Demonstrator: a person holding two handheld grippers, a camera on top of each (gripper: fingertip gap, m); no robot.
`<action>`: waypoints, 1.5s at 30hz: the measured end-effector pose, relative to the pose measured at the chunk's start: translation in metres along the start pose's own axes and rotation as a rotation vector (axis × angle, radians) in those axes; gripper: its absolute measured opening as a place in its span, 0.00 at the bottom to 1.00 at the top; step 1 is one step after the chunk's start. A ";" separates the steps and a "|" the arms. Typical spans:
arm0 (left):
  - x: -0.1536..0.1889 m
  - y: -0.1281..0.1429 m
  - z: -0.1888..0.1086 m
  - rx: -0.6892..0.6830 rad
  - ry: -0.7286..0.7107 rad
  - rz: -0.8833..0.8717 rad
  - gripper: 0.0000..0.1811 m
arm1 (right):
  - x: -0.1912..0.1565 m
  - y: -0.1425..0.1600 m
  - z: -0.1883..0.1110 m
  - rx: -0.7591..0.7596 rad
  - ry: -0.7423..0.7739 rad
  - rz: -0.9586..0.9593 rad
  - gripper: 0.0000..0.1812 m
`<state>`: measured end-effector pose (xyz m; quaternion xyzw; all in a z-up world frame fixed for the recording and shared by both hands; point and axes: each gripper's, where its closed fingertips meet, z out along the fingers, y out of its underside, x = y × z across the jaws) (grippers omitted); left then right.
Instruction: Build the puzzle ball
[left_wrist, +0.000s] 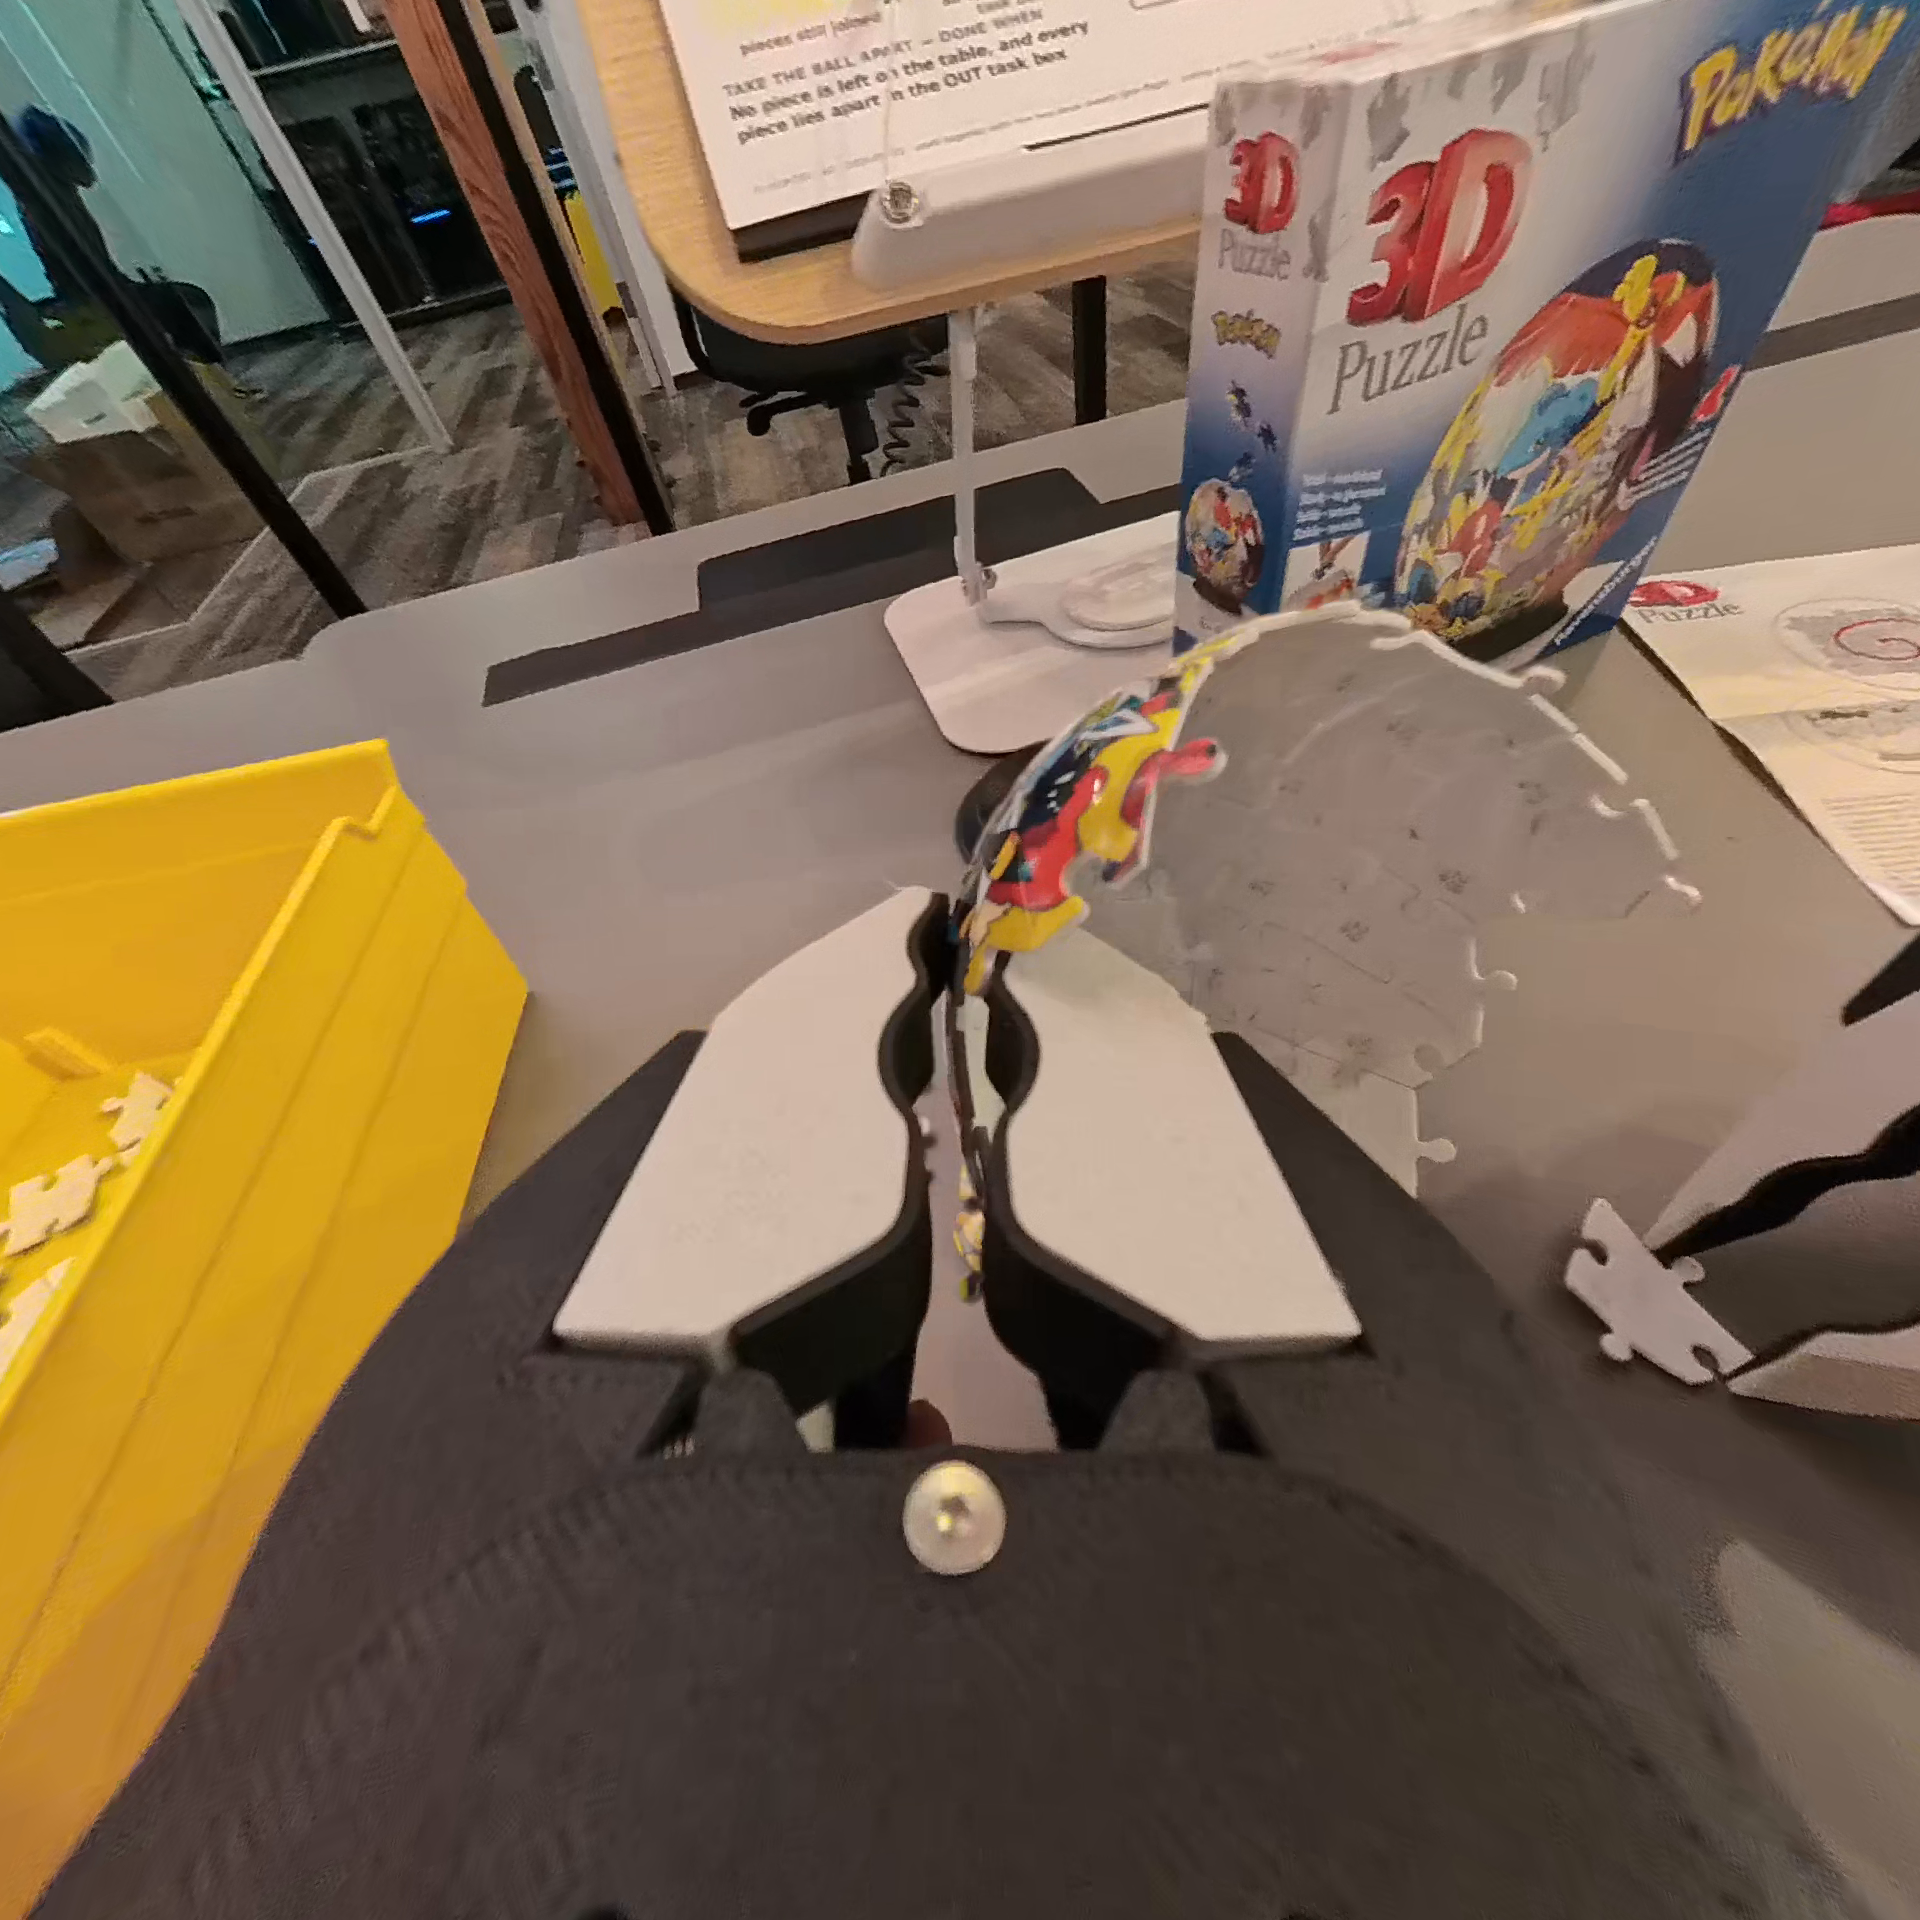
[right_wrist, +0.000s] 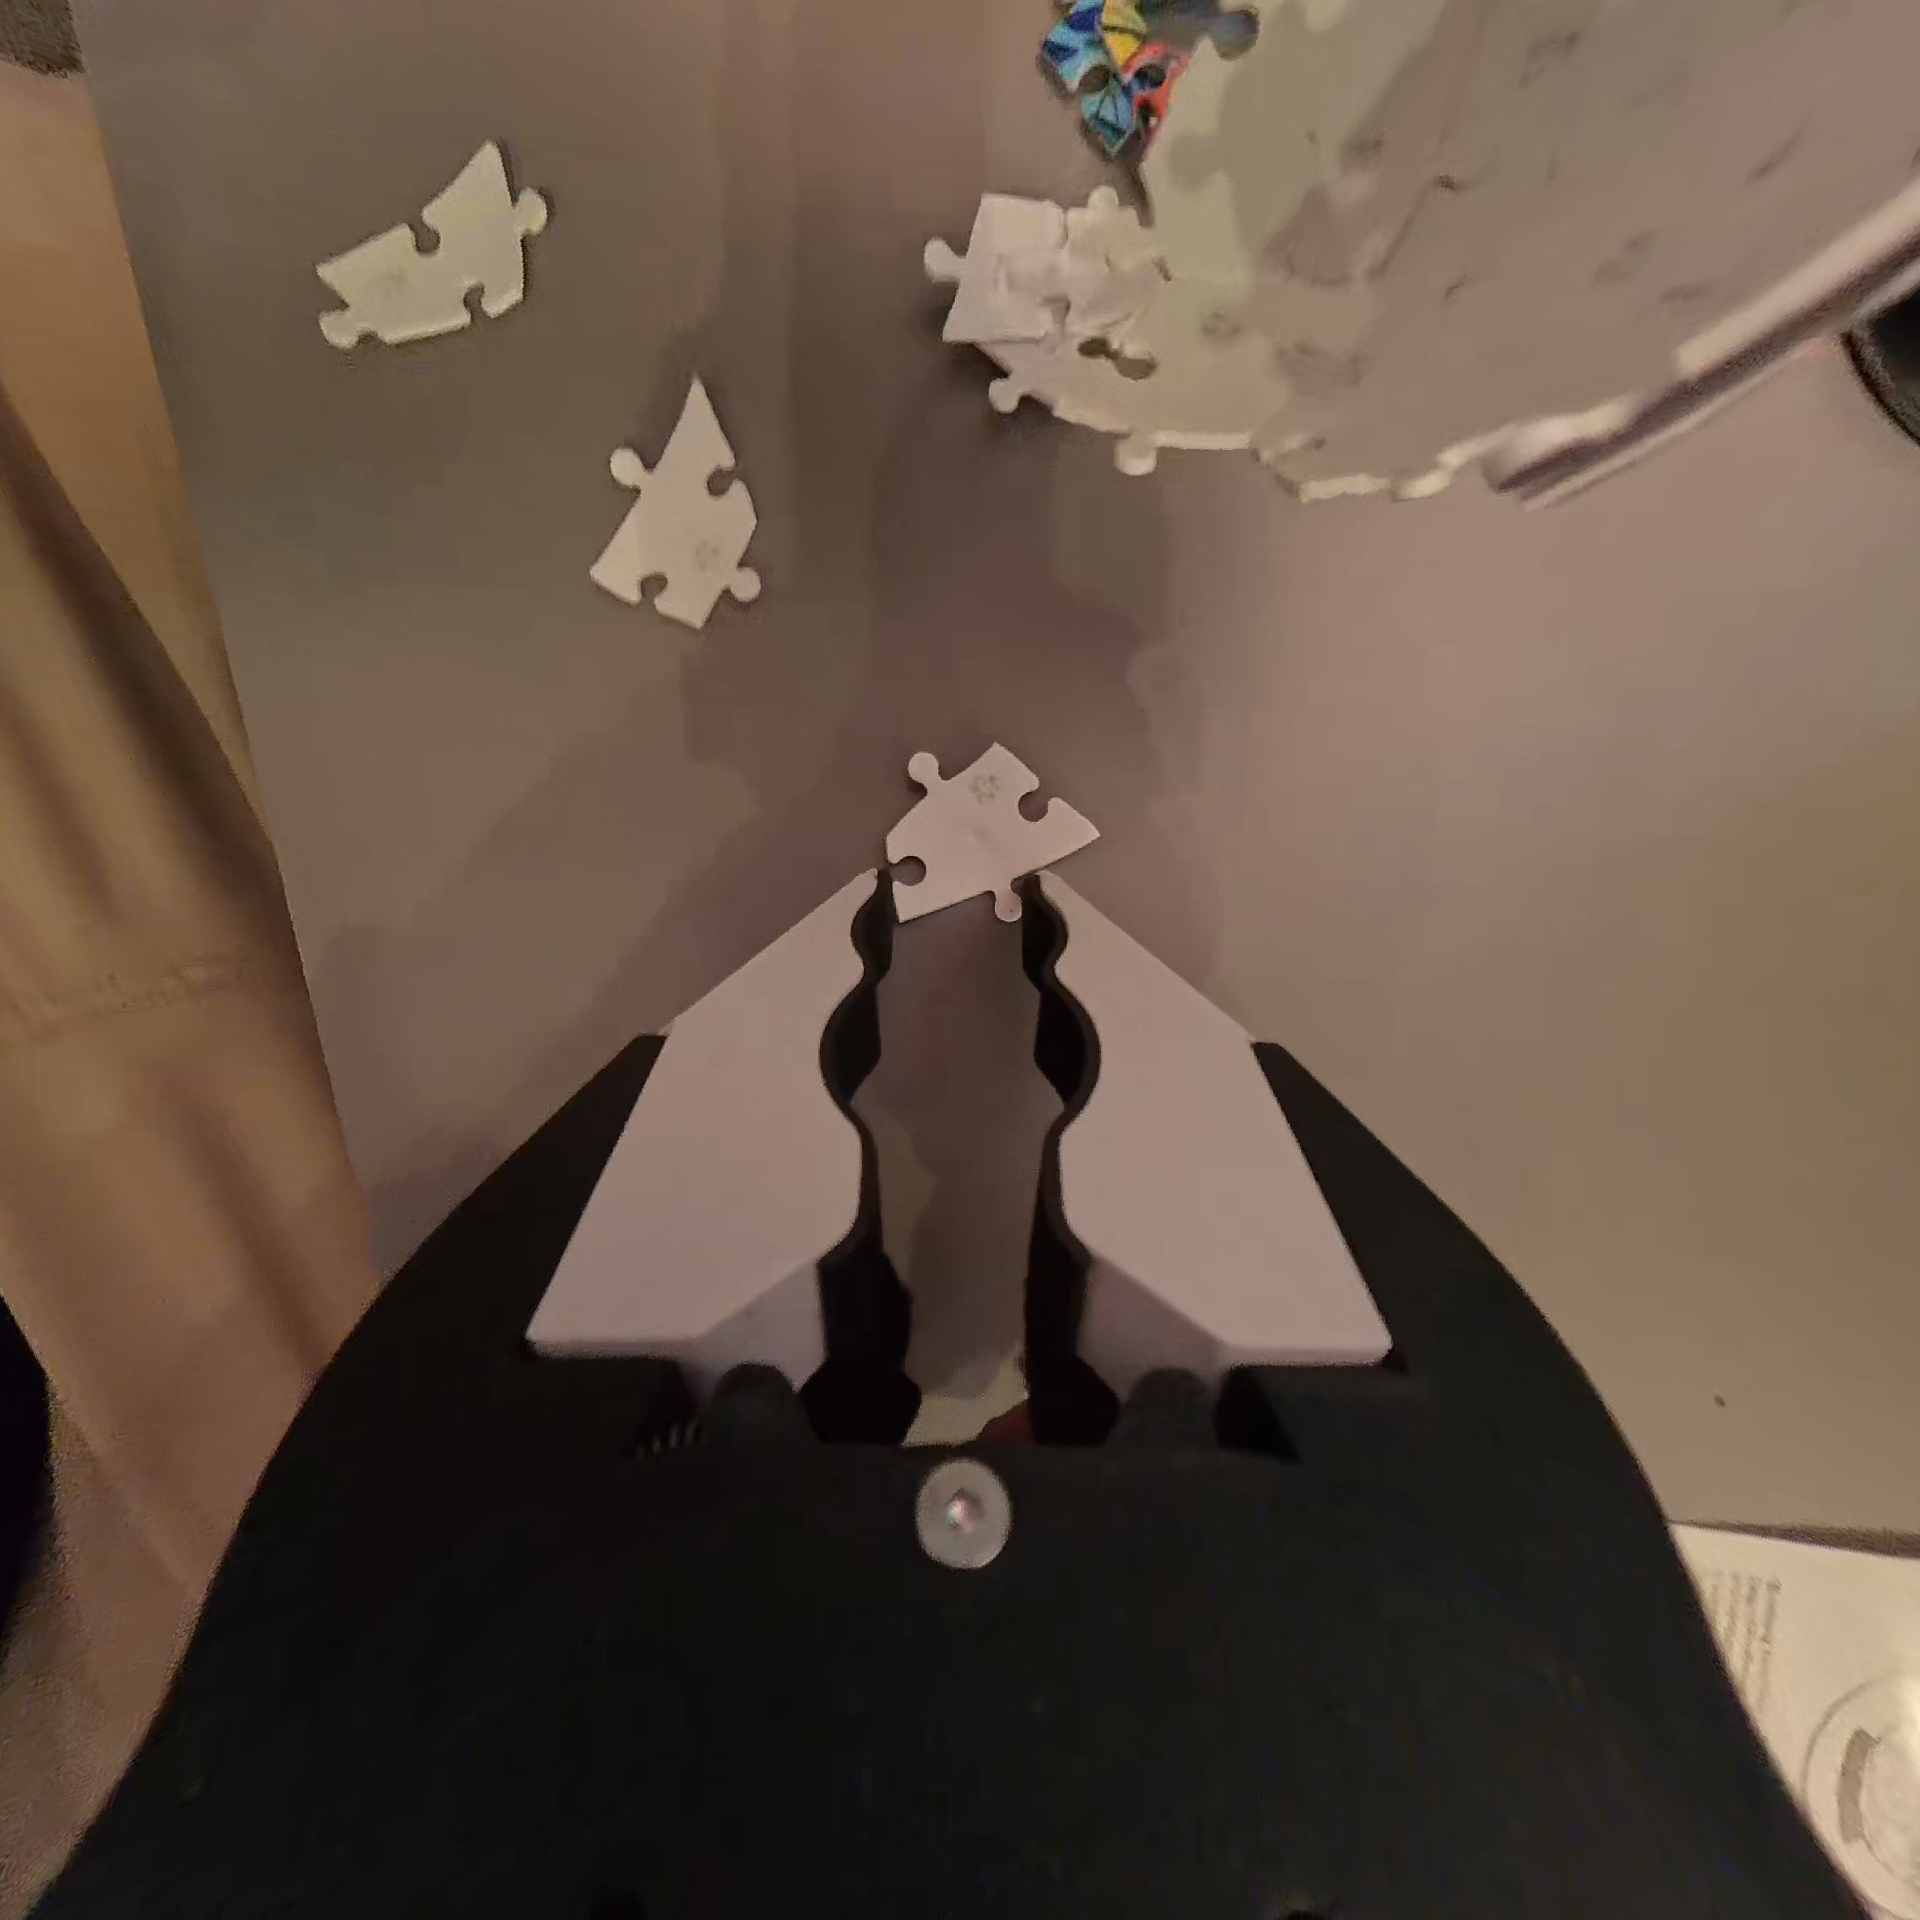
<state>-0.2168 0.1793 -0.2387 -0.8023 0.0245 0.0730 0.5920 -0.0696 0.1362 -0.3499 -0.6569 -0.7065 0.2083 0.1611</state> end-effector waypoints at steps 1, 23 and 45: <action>0.003 0.000 0.003 -0.005 0.002 0.014 0.02 | 0.001 0.003 -0.002 -0.003 0.009 -0.010 0.13; 0.062 0.002 0.030 -0.017 0.119 0.224 0.02 | 0.018 0.014 -0.020 -0.048 0.365 -0.453 0.13; 0.064 -0.002 0.033 -0.030 0.104 0.293 0.02 | 0.027 0.017 -0.024 -0.068 0.423 -0.412 0.13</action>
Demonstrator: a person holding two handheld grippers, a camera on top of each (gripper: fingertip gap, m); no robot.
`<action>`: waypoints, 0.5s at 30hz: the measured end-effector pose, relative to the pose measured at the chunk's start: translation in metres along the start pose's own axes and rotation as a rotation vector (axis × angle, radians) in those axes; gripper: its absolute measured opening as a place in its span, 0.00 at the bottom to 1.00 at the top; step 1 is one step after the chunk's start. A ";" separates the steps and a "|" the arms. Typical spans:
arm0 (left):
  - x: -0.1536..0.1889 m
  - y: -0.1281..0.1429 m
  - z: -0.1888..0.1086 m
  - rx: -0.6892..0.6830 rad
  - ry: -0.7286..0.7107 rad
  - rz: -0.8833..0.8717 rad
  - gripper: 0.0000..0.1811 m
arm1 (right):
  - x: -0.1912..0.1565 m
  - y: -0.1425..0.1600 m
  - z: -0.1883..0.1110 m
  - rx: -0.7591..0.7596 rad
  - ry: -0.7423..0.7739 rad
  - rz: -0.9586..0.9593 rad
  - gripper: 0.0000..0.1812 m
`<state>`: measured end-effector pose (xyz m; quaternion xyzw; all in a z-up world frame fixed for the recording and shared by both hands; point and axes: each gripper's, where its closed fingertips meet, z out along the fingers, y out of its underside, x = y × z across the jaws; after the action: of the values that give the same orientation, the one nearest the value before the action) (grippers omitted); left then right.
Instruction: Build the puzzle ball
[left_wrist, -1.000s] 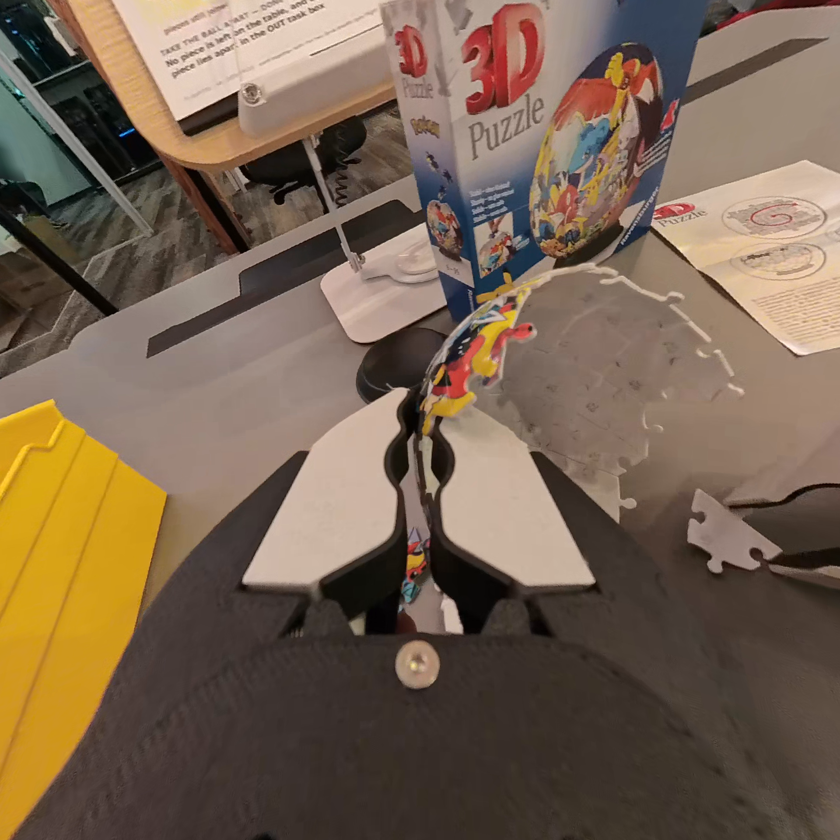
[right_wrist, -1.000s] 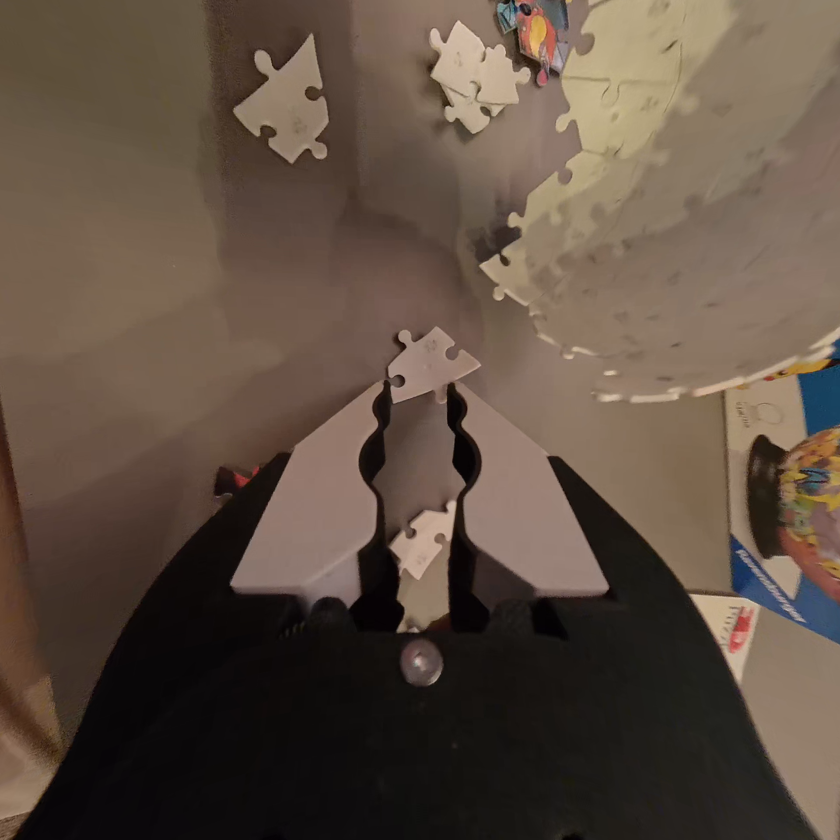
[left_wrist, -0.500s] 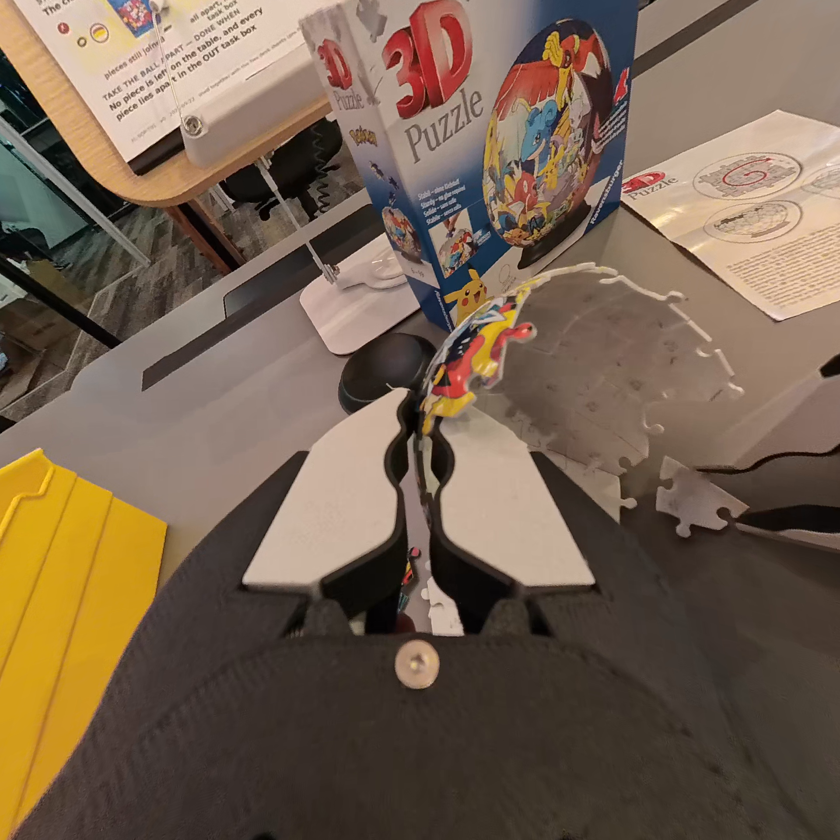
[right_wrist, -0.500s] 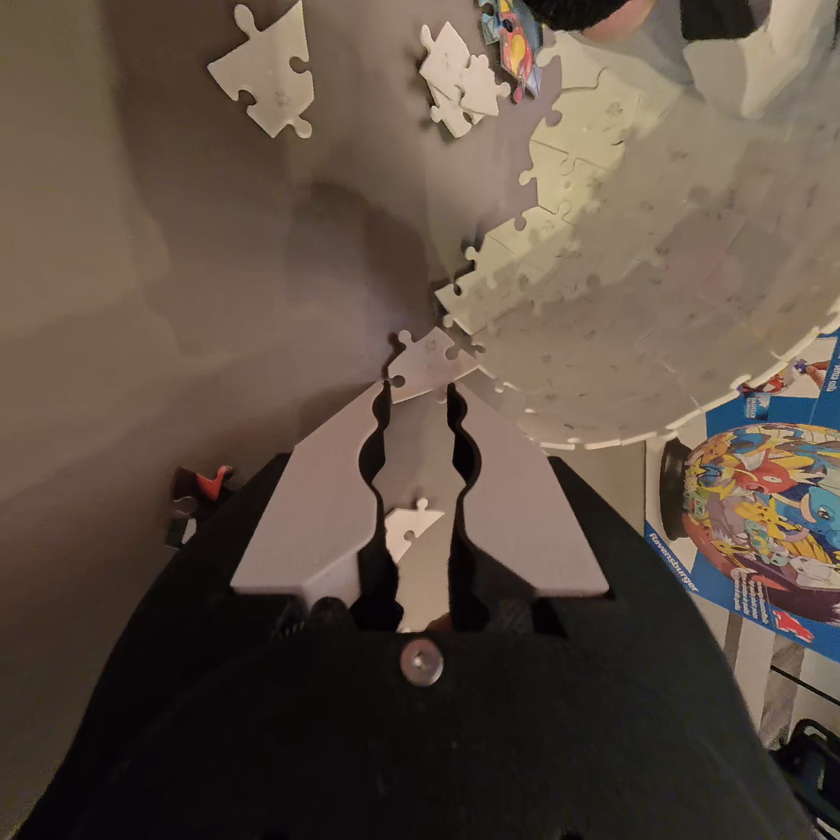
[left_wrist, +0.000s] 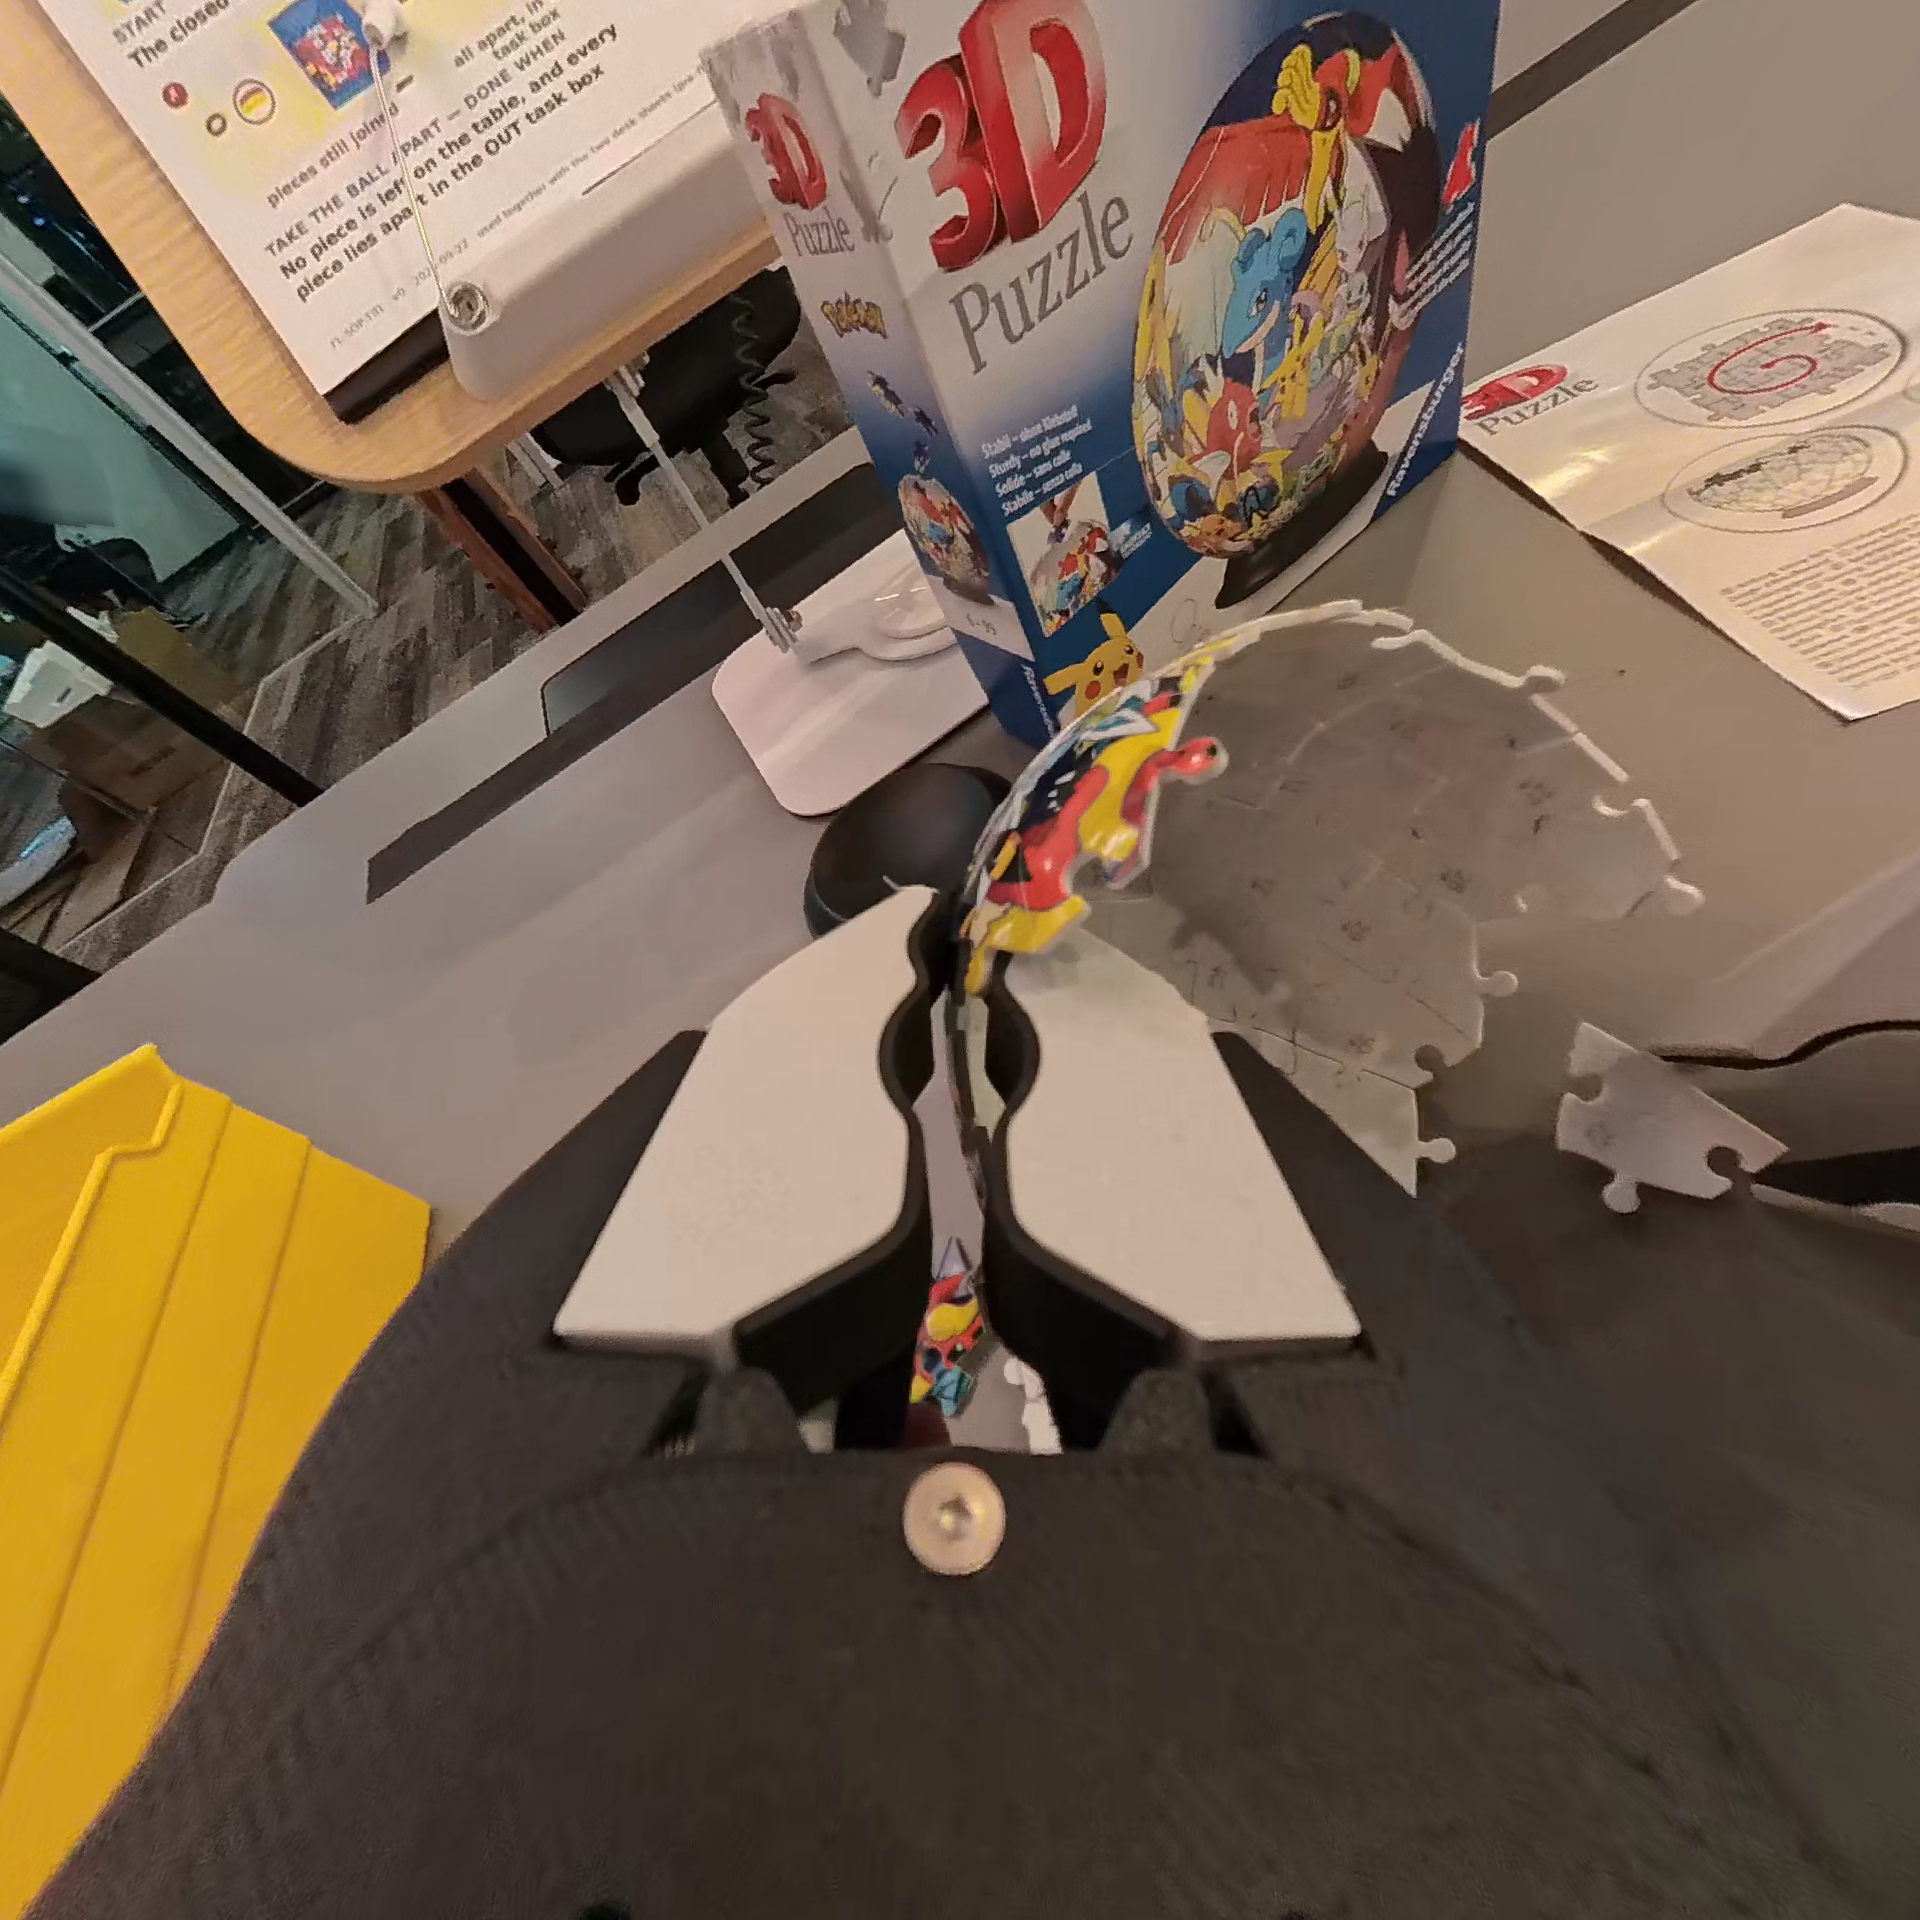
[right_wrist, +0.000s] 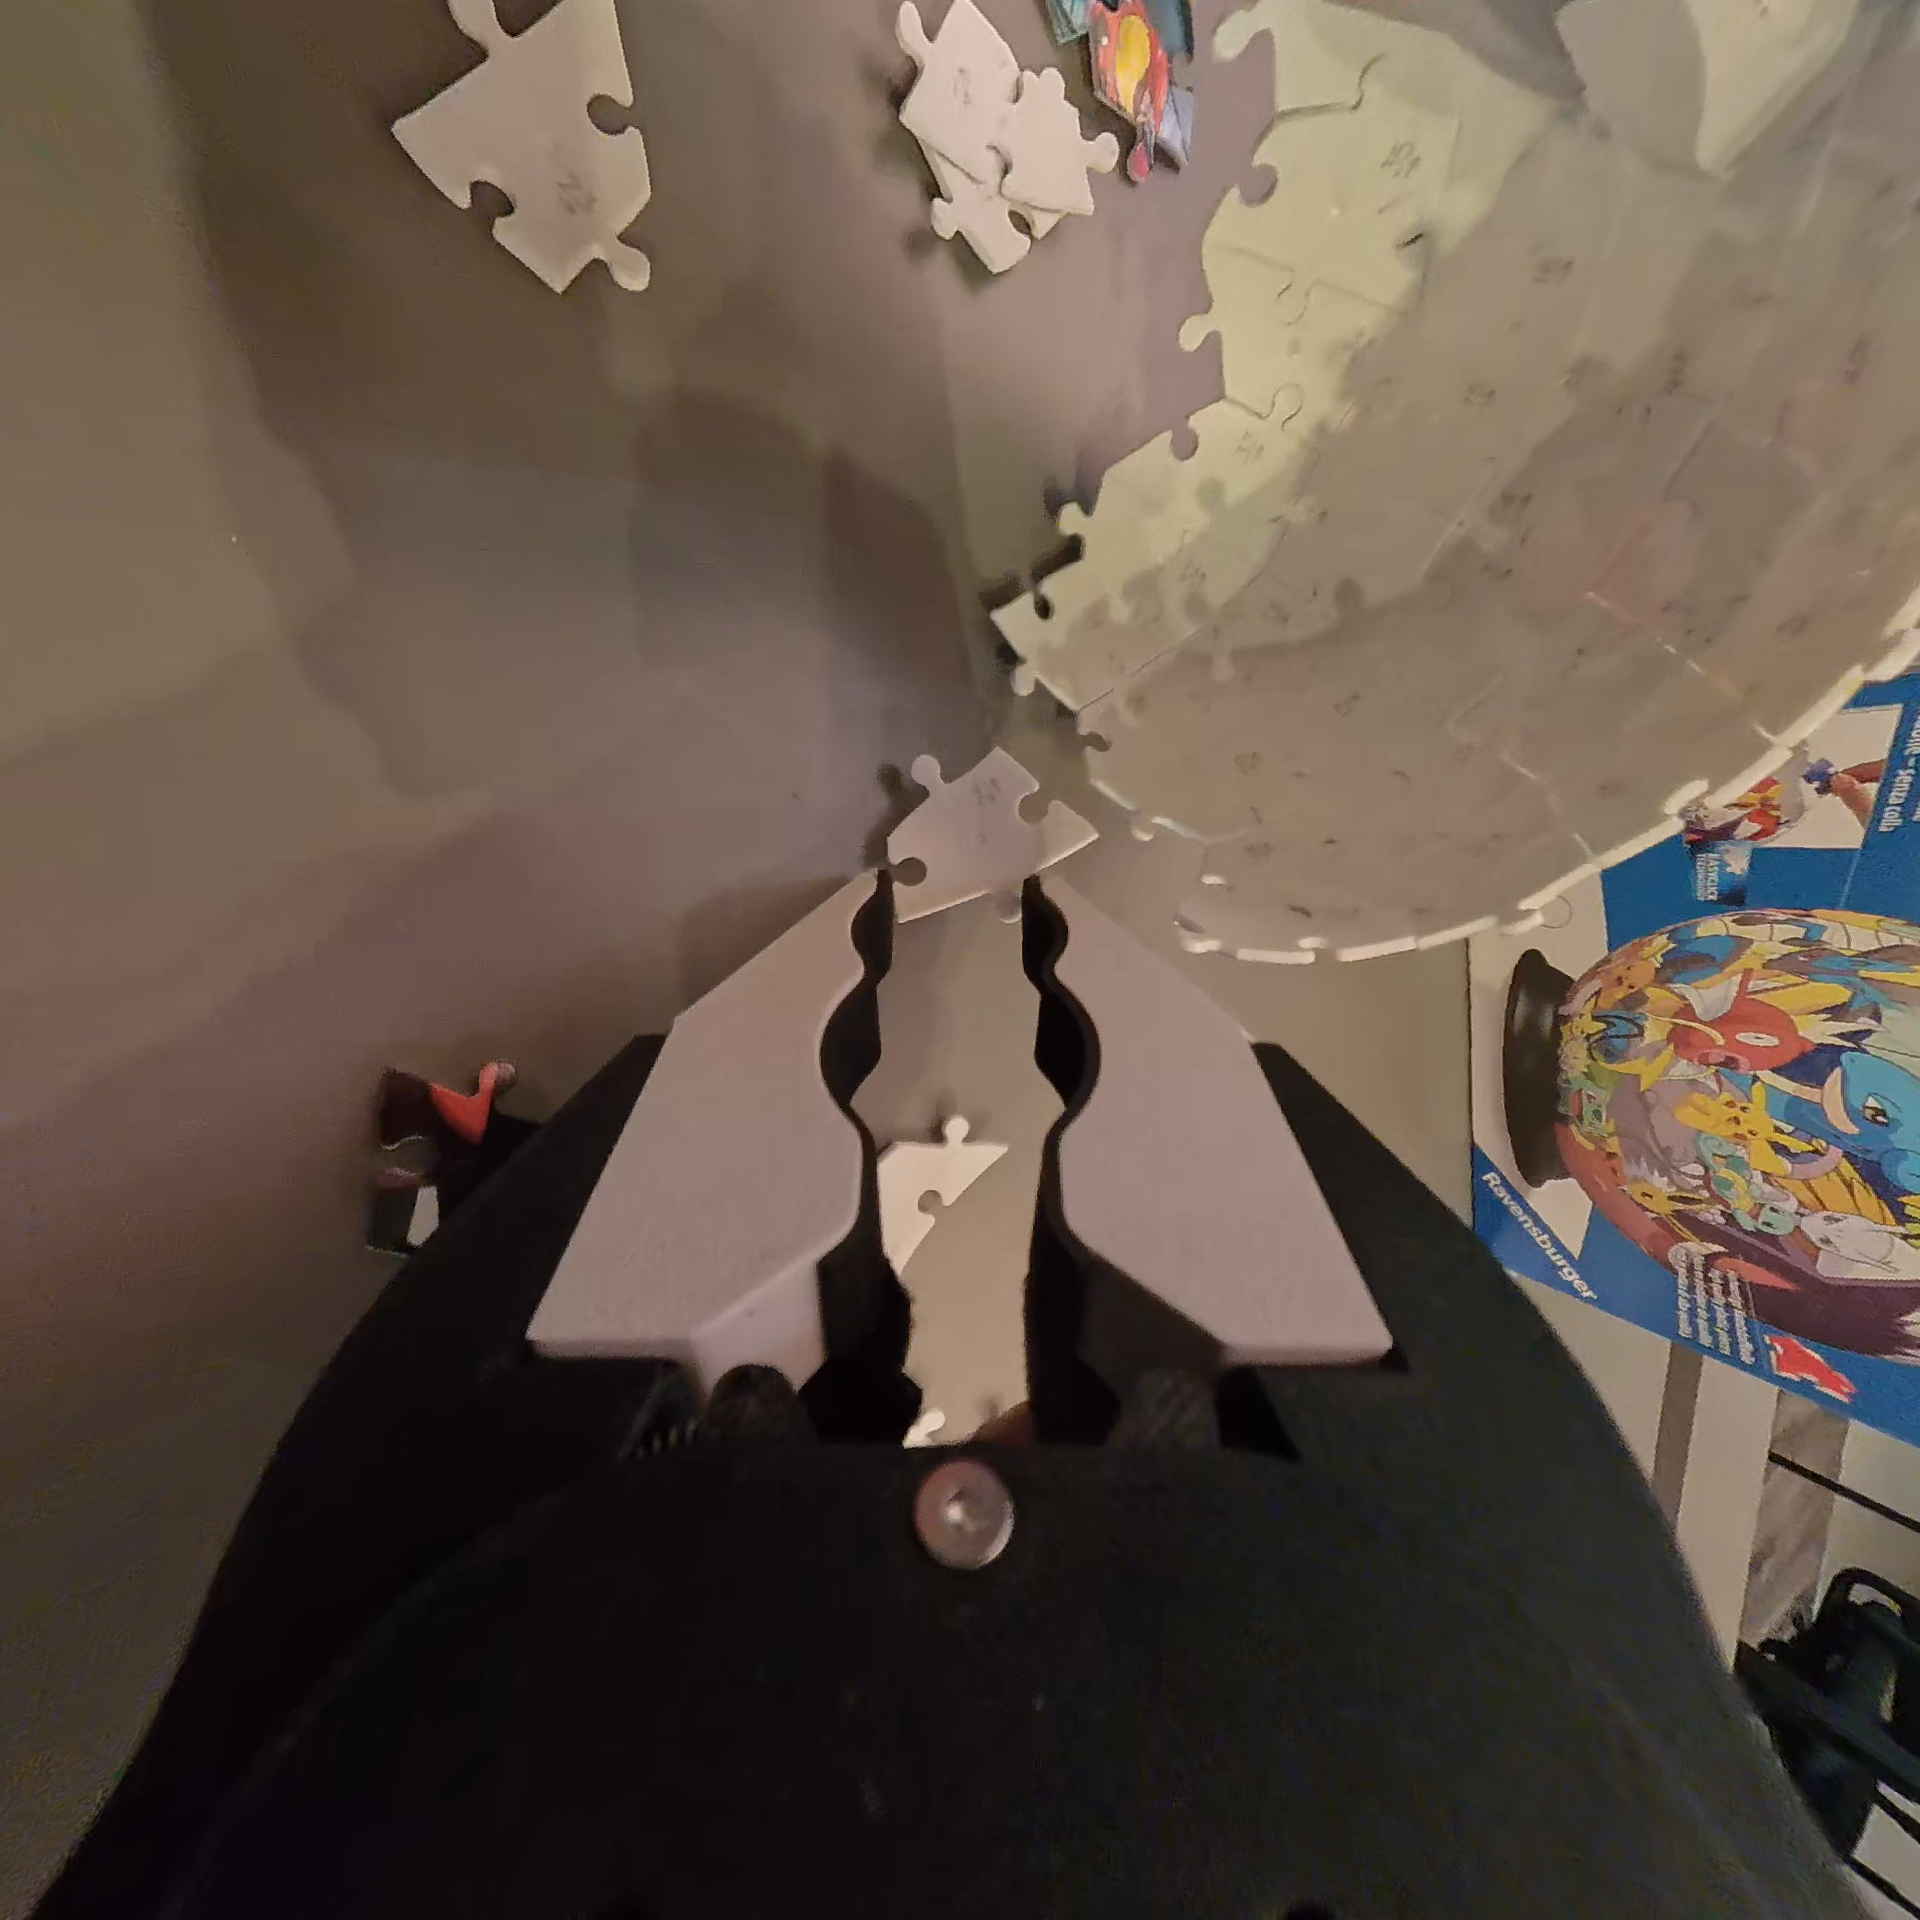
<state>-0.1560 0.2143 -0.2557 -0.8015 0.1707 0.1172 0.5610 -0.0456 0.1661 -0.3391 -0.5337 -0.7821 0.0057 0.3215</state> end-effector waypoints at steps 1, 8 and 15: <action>0.000 -0.001 0.000 0.000 -0.004 0.009 0.02 | -0.001 0.001 0.001 -0.006 0.000 -0.001 0.13; 0.000 -0.003 0.000 -0.005 -0.012 0.053 0.02 | 0.003 0.005 0.000 -0.012 0.013 0.025 0.13; 0.000 -0.003 0.000 -0.015 -0.014 0.069 0.02 | 0.003 0.004 0.000 -0.011 0.014 0.026 0.13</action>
<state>-0.1553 0.2156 -0.2533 -0.7985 0.1933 0.1436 0.5517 -0.0428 0.1701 -0.3389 -0.5456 -0.7728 0.0018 0.3241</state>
